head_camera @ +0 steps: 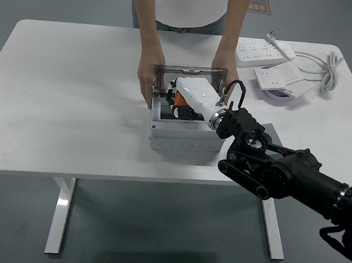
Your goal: Fetch the battery,place it into the box,close the lid of the box
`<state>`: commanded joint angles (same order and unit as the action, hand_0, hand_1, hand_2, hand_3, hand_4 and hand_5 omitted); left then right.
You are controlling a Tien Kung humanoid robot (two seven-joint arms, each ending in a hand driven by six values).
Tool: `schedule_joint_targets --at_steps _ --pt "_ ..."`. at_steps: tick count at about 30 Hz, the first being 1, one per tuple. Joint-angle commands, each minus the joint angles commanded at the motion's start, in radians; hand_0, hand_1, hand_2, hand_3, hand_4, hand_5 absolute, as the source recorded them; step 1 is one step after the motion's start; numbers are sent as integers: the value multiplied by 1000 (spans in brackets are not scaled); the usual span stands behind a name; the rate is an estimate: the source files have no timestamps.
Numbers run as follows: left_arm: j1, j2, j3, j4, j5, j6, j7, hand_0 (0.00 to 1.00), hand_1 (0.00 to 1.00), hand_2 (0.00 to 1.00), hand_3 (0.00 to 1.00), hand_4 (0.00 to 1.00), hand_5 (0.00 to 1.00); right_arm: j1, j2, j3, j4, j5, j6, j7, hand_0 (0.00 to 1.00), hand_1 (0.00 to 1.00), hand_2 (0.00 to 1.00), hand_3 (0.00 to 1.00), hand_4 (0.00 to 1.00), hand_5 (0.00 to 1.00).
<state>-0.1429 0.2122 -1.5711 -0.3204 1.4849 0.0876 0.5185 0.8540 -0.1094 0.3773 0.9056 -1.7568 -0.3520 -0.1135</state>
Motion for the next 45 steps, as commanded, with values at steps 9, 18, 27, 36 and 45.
schedule_joint_targets --at_steps 9,18,27,36,45 --pt "-2 0 -1 1 4 -2 -2 544 723 688 594 687 190 1 4 7 -13 29 7 19 251 231 275 314 139 2" --pt "-5 0 0 1 3 -2 -2 545 723 688 593 687 191 5 1 14 -25 69 19 62 264 232 281 322 160 2" --pt "-6 -1 0 0 2 -2 -2 547 723 686 594 687 191 4 1 13 -32 74 22 63 523 297 365 443 631 42" --pt "-7 -1 2 -1 0 -1 -3 547 723 683 594 687 191 4 1 14 -35 77 25 59 518 320 377 437 726 201" --pt "-6 -2 2 -2 0 -1 -2 547 721 678 594 687 191 2 3 11 -36 83 24 51 609 359 414 490 933 555"
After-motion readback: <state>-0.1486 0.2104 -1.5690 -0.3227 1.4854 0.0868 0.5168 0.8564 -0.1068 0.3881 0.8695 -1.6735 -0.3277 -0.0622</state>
